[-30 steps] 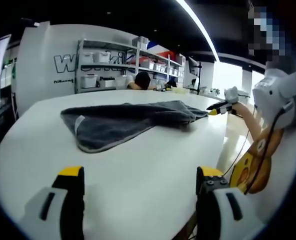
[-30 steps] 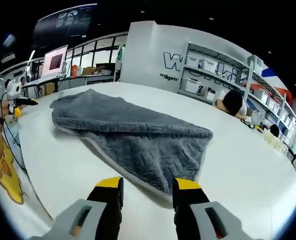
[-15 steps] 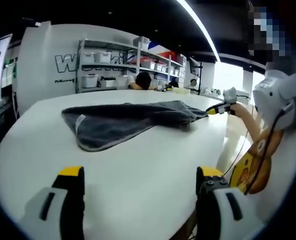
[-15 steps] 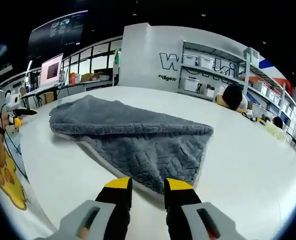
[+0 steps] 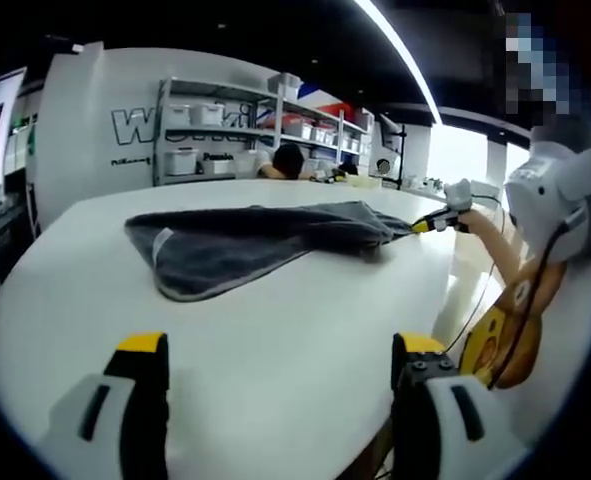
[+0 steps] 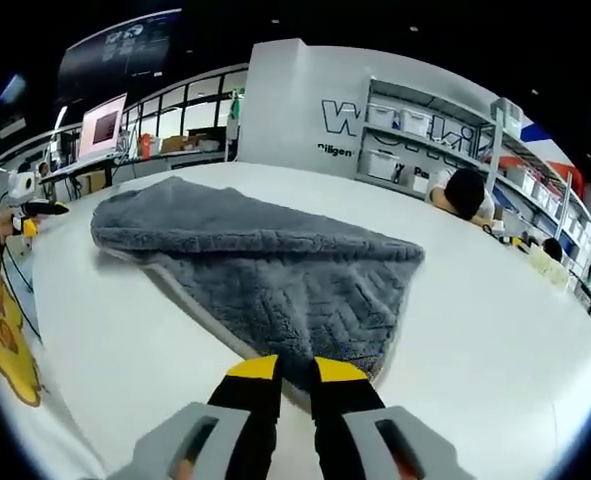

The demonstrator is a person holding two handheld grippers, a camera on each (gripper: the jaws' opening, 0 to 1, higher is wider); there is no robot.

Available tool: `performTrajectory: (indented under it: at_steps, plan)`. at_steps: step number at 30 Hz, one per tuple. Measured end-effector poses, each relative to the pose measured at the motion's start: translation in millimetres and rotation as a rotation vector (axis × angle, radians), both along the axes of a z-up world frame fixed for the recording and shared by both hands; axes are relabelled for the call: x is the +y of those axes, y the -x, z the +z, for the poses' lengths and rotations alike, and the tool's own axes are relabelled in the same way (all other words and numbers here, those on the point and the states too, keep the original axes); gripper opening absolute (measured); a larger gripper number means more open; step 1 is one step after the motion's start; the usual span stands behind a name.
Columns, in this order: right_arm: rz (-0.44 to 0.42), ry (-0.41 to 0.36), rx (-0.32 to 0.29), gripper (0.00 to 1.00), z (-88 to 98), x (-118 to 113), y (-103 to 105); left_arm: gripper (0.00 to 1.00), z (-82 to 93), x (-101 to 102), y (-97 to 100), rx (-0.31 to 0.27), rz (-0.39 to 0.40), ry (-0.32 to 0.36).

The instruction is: Fold the towel on the table until its edges align and the towel forms a compact rectangular stack.

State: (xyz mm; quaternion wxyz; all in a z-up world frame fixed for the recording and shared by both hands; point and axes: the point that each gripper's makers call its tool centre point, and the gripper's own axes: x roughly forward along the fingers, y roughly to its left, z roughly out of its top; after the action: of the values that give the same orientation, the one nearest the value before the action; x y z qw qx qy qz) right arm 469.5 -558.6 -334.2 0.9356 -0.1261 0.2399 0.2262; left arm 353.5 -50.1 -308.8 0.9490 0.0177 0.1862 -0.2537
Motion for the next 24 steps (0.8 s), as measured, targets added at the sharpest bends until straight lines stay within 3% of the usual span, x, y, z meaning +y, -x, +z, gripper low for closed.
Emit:
performTrajectory:
  at_steps: [11, 24]
  plan:
    - [-0.022, 0.059, -0.029, 0.03, 4.5, -12.3, 3.4, 0.97, 0.6, -1.3, 0.2, -0.001, -0.001, 0.000]
    - [-0.141, 0.091, -0.044, 0.03, 10.4, -48.9, 11.8, 0.97, 0.8, -1.2, 0.4, 0.000, -0.006, -0.001]
